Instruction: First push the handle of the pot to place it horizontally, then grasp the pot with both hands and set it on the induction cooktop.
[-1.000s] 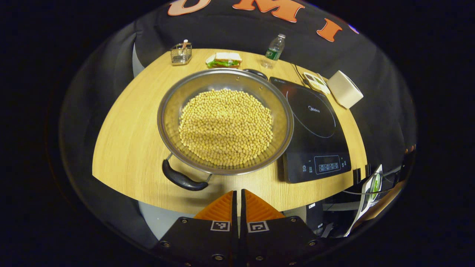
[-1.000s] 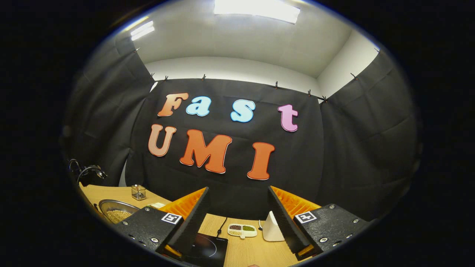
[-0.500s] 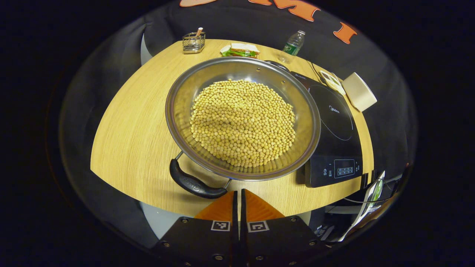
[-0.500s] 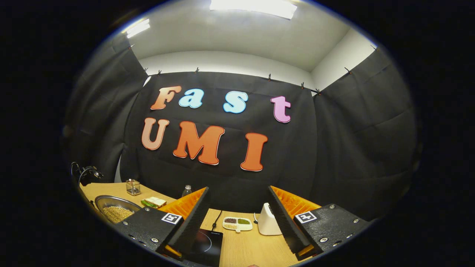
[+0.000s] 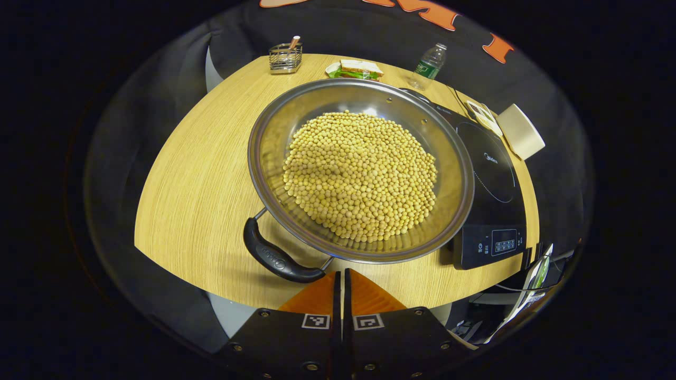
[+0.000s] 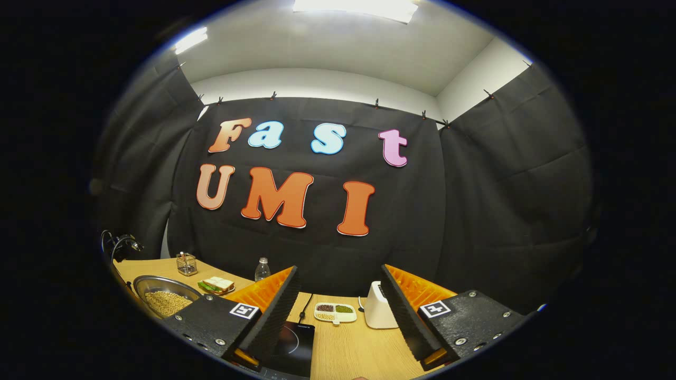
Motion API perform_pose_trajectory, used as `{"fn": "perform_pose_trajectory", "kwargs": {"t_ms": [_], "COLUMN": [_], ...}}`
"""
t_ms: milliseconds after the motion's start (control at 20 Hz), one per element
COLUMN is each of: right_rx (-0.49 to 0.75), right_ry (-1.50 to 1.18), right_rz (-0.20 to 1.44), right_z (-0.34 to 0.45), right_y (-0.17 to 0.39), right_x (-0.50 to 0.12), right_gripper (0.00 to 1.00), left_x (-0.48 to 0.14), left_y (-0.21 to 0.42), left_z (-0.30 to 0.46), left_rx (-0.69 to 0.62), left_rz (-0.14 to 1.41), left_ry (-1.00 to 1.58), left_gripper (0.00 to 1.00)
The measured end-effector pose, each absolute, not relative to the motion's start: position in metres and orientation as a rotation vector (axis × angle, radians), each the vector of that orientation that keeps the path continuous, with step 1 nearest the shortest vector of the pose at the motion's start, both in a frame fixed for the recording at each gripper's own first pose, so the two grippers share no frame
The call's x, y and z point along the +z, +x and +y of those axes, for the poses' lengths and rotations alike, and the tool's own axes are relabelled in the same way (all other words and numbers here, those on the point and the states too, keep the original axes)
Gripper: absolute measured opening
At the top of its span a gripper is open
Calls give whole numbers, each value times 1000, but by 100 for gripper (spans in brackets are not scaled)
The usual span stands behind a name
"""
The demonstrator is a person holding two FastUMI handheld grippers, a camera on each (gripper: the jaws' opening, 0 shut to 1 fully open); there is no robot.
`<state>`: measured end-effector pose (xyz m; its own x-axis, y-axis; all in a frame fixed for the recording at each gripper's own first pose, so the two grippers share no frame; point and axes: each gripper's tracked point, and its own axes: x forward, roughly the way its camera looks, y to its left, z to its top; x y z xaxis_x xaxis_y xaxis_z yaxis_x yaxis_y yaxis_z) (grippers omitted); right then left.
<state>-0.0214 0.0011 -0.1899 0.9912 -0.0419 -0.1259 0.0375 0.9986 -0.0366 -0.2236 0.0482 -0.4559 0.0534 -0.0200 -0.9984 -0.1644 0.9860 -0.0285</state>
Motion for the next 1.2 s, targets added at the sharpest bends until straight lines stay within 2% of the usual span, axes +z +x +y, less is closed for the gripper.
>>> {"fn": "perform_pose_trajectory", "kwargs": {"t_ms": [400, 900, 950, 1000, 1200], "right_rx": [-18, 22, 30, 43, 92], "right_ry": [-11, 18, 23, 29, 35], "right_rz": [156, 208, 217, 229, 282], "right_z": [17, 44, 49, 55, 76], "right_y": [-16, -10, -10, -10, -12], "right_x": [-207, -232, -236, -240, -255], "right_gripper": [95, 95, 95, 95, 95], "left_x": [-469, -478, -479, -481, -487], "left_y": [-214, -187, -181, -177, -158], "left_z": [85, 129, 133, 139, 157], "left_rx": [164, 168, 174, 178, 196], "left_rz": [1504, 1439, 1425, 1413, 1361], "left_ry": [-95, 37, 51, 63, 105], "left_gripper": [2, 2, 6, 2, 2]}}
